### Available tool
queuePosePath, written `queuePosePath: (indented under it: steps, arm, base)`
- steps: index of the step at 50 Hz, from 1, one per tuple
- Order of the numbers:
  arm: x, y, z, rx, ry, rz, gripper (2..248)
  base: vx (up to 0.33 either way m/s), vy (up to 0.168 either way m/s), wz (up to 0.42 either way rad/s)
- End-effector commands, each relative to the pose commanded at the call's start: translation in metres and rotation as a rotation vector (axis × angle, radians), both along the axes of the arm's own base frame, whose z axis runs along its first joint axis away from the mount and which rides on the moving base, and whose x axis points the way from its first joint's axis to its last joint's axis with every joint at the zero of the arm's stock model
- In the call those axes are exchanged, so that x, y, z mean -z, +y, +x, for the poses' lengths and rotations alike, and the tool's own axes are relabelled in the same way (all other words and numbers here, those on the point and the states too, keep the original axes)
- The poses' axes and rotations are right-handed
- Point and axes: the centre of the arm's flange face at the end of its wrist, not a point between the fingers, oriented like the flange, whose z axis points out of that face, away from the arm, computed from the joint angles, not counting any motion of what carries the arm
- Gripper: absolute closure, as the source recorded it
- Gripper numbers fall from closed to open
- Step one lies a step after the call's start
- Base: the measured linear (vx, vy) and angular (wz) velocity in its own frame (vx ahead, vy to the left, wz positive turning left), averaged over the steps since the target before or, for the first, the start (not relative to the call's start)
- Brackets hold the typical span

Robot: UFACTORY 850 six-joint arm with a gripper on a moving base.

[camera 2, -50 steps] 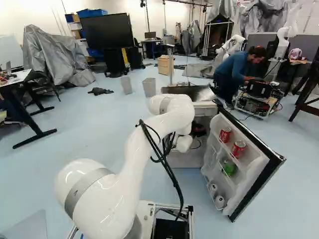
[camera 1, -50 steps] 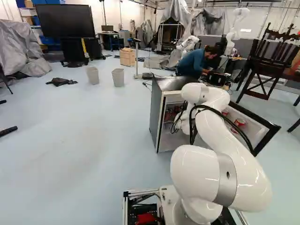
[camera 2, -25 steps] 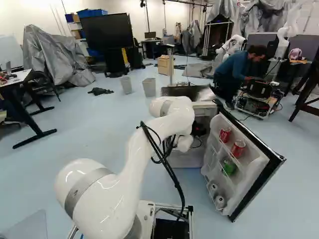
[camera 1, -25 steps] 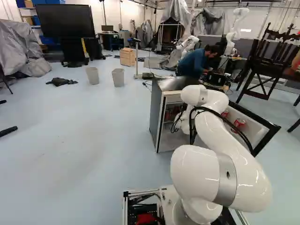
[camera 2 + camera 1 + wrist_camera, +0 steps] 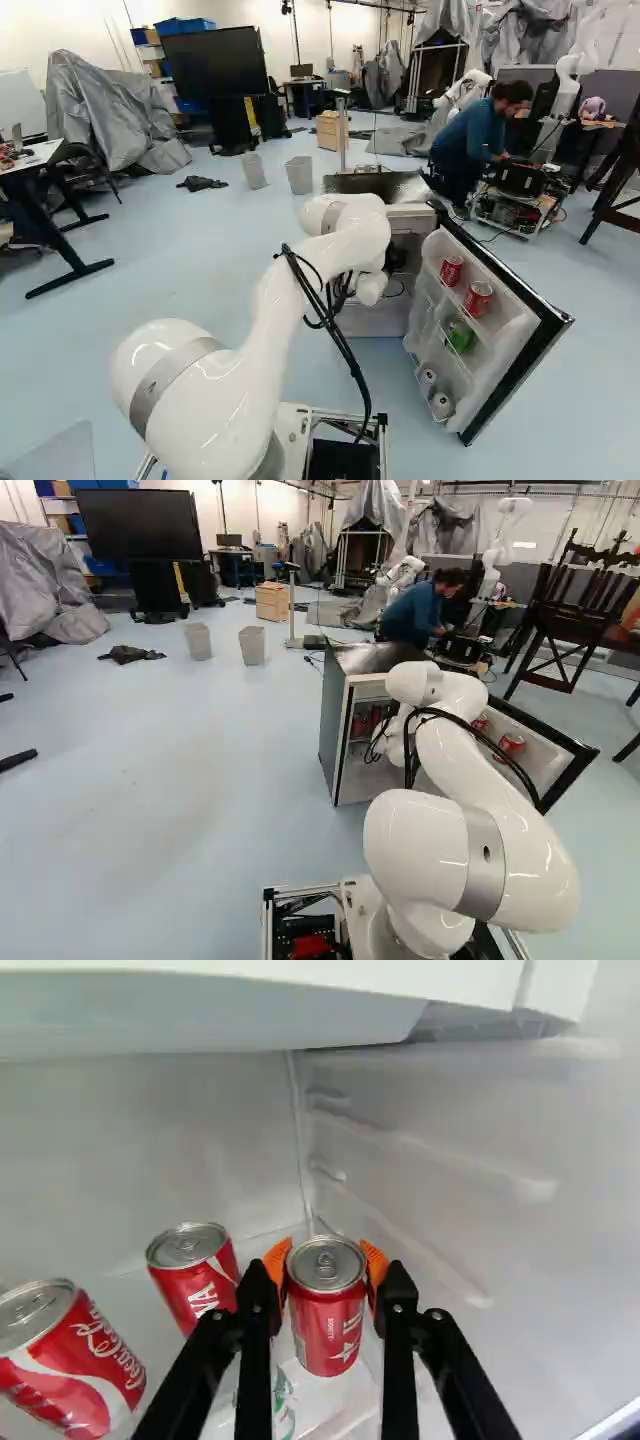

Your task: Grab a drink from the fridge

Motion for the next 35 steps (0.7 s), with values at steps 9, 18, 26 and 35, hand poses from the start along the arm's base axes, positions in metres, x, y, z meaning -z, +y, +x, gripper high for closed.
queuePosePath:
  steps: [9,18,26,35]
  arm:
    - [0.0,0.0,0.0,0.0,0.0,0.0,150]
    - [0.0,0.0,0.0,0.0,0.0,0.0,150]
    - [-0.0004,0.0,-0.001,0.001,0.002,0.001,150]
    - [-0.0018,0.0002,-0.0043,0.002,0.008,0.004,150]
  base:
    - [0.0,0.0,0.0]
    - [0.0,0.0,0.0]
    - [0.0,0.0,0.0]
    - [0.0,0.0,0.0]
